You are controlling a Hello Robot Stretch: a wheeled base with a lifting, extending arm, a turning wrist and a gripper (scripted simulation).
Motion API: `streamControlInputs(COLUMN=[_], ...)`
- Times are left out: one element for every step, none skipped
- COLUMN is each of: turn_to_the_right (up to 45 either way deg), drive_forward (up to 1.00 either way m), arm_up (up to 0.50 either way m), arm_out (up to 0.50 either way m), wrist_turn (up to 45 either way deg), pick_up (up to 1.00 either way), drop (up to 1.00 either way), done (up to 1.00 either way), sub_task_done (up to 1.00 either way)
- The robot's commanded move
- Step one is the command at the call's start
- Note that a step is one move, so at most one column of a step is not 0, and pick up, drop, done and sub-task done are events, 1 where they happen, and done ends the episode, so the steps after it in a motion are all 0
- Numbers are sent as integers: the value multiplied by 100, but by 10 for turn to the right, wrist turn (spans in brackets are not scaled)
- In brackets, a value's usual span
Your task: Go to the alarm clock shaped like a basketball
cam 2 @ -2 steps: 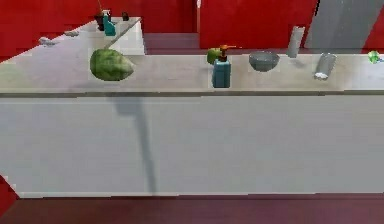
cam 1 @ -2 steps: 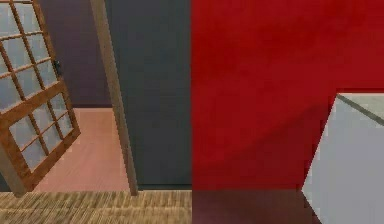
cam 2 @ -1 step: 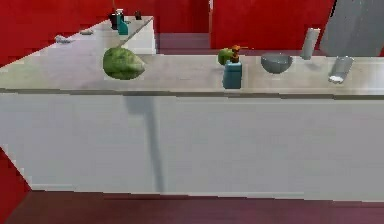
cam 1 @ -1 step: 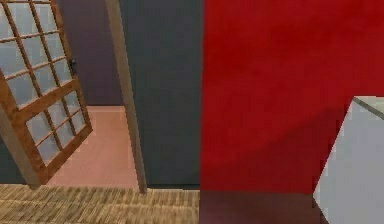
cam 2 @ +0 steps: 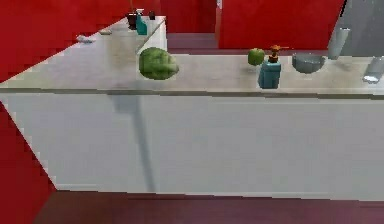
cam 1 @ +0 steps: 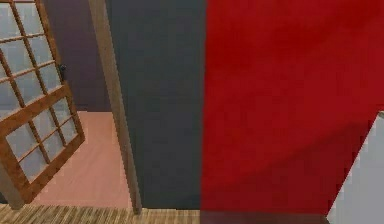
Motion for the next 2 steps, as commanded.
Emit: streamControlInputs(turn_to_the_right=[-450, -30], drive_forward=[0, 0], arm_up=[0, 0], arm_out=[0, 0], wrist_turn=[0, 0], pick_up=[0, 0], drop=[0, 0], done=[0, 0], sub_task_done=[0, 0])
